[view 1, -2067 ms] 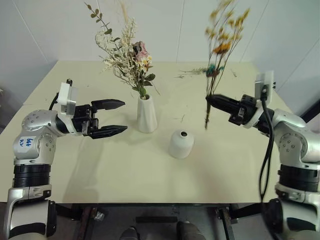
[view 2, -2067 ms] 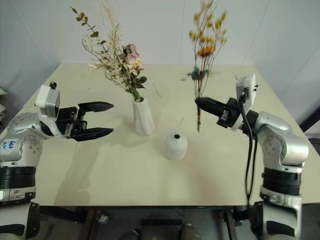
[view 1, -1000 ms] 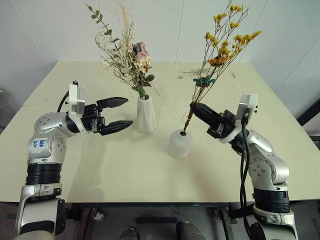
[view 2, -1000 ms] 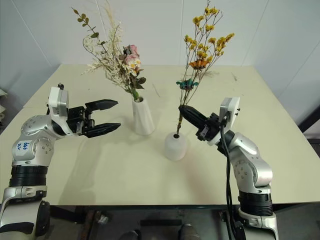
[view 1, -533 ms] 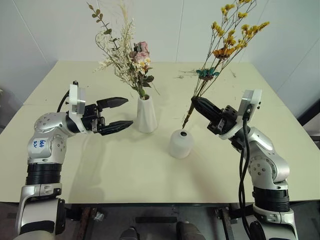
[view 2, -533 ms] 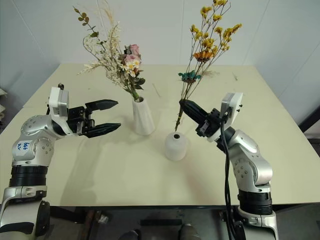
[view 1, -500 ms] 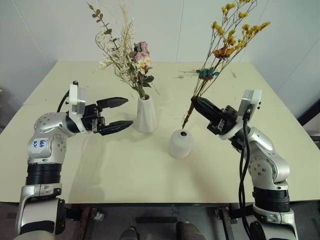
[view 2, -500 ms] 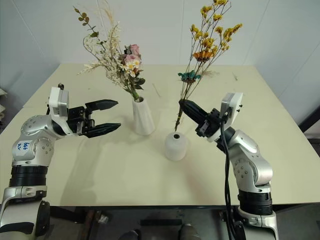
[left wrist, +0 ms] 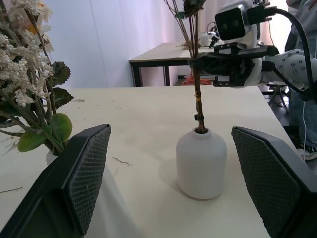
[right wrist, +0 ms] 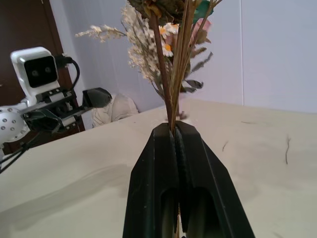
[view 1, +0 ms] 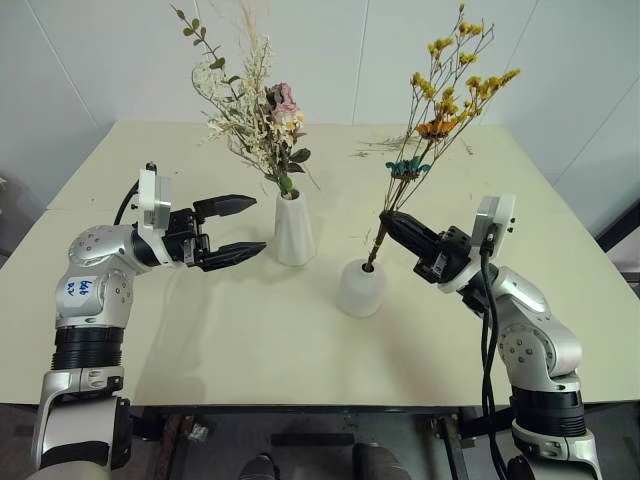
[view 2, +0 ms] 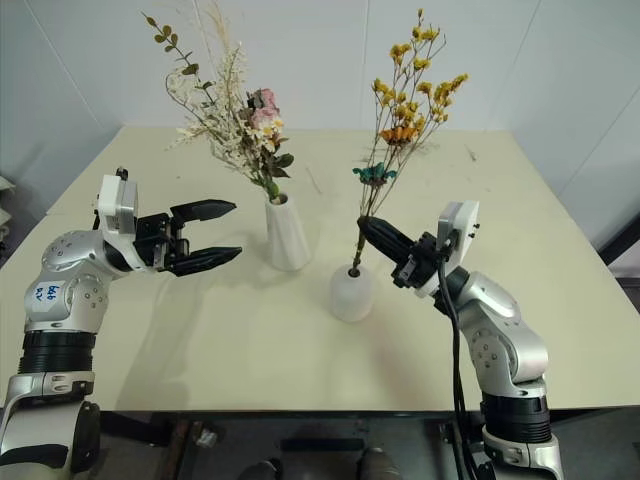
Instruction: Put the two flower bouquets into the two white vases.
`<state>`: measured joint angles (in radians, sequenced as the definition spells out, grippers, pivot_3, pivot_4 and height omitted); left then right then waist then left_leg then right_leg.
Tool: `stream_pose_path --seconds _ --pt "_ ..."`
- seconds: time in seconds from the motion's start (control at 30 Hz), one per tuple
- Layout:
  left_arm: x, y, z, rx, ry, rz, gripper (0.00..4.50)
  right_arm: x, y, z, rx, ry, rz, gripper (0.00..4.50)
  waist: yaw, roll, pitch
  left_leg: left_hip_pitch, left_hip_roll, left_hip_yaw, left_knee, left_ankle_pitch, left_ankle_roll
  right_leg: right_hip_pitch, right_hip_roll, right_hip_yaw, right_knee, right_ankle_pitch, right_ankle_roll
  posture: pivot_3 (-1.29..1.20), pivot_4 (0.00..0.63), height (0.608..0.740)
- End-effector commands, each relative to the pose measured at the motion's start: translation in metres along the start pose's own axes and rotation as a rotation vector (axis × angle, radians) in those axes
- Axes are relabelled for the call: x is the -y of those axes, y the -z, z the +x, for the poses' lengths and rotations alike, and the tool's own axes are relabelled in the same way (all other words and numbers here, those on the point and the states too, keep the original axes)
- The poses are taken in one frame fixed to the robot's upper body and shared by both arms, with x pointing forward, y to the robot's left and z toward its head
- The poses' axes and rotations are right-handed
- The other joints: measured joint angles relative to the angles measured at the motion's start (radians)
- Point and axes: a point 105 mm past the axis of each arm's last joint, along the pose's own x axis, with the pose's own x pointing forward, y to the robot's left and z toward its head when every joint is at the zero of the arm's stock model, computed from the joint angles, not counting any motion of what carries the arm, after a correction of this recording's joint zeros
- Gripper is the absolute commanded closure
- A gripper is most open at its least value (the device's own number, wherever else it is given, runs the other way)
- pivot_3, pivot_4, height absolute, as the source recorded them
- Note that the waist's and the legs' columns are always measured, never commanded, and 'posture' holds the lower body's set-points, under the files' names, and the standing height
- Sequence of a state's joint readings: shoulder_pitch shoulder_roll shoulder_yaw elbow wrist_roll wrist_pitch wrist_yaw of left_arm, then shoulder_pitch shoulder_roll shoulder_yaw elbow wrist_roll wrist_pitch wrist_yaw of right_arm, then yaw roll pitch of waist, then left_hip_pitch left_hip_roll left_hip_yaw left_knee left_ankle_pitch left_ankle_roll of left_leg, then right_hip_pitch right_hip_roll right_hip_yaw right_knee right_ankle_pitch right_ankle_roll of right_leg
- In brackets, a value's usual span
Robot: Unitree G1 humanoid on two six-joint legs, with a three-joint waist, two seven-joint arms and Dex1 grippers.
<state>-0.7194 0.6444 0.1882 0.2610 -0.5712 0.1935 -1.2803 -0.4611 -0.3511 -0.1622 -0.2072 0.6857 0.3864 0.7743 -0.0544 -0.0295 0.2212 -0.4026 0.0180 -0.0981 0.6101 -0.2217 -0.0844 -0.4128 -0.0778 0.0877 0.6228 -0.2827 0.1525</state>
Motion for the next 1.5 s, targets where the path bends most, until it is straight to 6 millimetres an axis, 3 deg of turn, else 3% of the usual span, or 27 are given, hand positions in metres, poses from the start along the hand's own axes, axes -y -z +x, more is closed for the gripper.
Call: stream_pose_path --seconds 0.03,0.57,0.97,1.1,1.2,1.47,1.5 --pt "-0.002 -0.008 0.001 0.011 0.0 0.039 0.3 -0.002 -0.006 0.0 0.028 -0.012 -0.035 4.47 0.0 0.0 0.0 0.0 0.0 0.0 0.0 0.0 0.0 0.0 0.0 0.0 0.0 0.0 0.0 0.0 0.15 0.74" --pt "-0.002 -0.01 -0.002 0.009 -0.015 0.05 0.3 -0.02 0.016 0.003 -0.004 -0.064 -0.034 4.47 0.0 0.0 0.0 0.0 0.0 0.0 0.0 0.0 0.0 0.0 0.0 0.0 0.0 0.0 0.0 0.0 0.15 0.74" --pt "-0.003 -0.011 -0.003 0.007 -0.021 0.052 0.3 -0.015 0.019 0.002 -0.005 -0.04 -0.133 4.47 0.0 0.0 0.0 0.0 0.0 0.0 0.0 0.0 0.0 0.0 0.0 0.0 0.0 0.0 0.0 0.0 0.15 0.74" --pt "-0.004 -0.01 -0.002 0.007 -0.019 0.05 0.3 -0.008 0.033 0.0 -0.031 -0.027 -0.176 4.47 0.0 0.0 0.0 0.0 0.0 0.0 0.0 0.0 0.0 0.0 0.0 0.0 0.0 0.0 0.0 0.0 0.15 0.74" --pt "-0.003 -0.01 -0.002 0.007 -0.015 0.049 0.3 -0.006 0.038 -0.001 -0.04 -0.034 -0.193 3.84 0.0 0.0 0.0 0.0 0.0 0.0 0.0 0.0 0.0 0.001 0.0 0.0 -0.001 0.0 0.0 0.0 0.15 0.74" --pt "-0.002 -0.011 -0.004 -0.008 0.001 0.044 0.3 -0.006 0.034 -0.007 -0.051 -0.051 -0.202 1.34 0.0 0.0 0.0 0.0 0.0 0.0 -0.001 0.0 0.0 0.0 0.0 0.0 -0.001 0.0 0.0 0.0 0.15 0.74" --pt "-0.002 -0.011 -0.004 -0.009 0.001 0.045 0.3 -0.005 0.032 -0.009 -0.056 -0.048 -0.212 0.86 0.001 0.0 0.0 0.0 0.0 0.0 -0.001 0.0 0.0 0.0 0.0 0.0 -0.001 0.0 0.0 0.0 0.15 0.74"
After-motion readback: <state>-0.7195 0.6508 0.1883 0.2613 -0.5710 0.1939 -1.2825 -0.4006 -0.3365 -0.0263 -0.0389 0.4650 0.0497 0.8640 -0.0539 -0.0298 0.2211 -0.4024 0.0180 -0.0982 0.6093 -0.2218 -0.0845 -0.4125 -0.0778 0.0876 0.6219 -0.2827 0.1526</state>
